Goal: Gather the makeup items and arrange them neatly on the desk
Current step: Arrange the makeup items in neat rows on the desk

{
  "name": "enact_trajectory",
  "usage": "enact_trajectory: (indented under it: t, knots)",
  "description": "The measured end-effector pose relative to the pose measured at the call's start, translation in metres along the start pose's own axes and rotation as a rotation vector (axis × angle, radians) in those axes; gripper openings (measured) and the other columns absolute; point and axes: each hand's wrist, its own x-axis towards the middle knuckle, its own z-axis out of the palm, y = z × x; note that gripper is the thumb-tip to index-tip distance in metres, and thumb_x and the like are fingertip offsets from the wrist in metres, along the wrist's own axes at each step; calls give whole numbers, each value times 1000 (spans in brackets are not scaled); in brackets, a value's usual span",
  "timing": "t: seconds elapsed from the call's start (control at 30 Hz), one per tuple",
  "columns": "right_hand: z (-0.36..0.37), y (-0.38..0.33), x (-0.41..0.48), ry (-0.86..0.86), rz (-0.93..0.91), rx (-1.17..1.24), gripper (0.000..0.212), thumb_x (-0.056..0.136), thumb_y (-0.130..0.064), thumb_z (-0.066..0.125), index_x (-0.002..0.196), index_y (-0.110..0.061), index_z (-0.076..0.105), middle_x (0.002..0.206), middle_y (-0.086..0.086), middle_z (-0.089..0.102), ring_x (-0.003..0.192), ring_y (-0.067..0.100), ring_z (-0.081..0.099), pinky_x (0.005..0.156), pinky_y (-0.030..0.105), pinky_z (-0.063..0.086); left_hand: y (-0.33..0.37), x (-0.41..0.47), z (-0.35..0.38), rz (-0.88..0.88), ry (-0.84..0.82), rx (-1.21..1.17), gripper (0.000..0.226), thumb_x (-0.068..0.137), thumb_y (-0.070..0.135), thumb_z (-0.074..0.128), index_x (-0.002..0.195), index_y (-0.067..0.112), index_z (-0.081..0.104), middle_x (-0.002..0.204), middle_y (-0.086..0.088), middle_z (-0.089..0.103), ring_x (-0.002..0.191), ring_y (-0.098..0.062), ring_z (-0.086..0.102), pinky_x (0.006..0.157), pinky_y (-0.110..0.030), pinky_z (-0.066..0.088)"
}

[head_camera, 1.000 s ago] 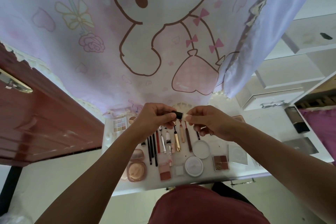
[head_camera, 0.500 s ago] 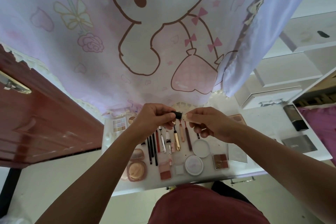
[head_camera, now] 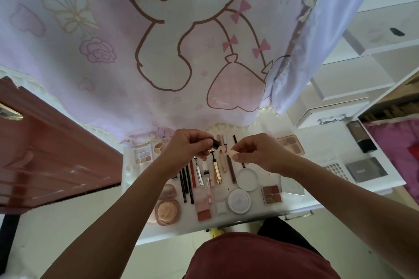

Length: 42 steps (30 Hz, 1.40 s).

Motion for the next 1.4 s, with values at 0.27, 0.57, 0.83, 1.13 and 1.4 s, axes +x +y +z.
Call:
enact_trajectory:
  t: [0.27,0.57,0.83,1.13,1.4]
  knots:
    - [-18,39,2,82,60,-18,14,80,-9,78,94,-9,75,66,-12,64,55,-7,55,55,7,41,-10,39,29,-65,-50,73,21,90,1,62,110,2,68,94,-18,71,74,-18,66,68,-23,58]
    - [-41,89,35,99,166,-92,15,85,-18,75,99,-16,70,73,-2,59,62,9,51,53,18,43,-32,107,69,-159,-106,215,21,89,2,64,110,1,68,84,-8,70,69,-14,64,68,-27,58]
    - [-58,127,89,115,138,-301,36,76,-44,60,57,-16,48,60,-7,40,80,18,37,78,33,31,-49,171,91,-229,-187,367,21,89,4,65,109,1,69,91,-16,72,72,-20,66,80,-38,57]
    - [-49,142,123,143,326,-449,28,78,-33,72,60,-18,57,75,1,55,91,18,41,80,29,36,-78,211,112,-237,-179,623,16,85,11,70,99,3,74,75,-7,67,66,-15,59,69,-29,50]
    - [-22,149,141,168,342,-573,22,84,-30,63,93,-11,70,95,10,68,96,30,63,67,33,49,-93,214,116,-270,-175,776,15,85,10,66,96,5,75,86,-12,73,85,-27,68,78,-34,55]
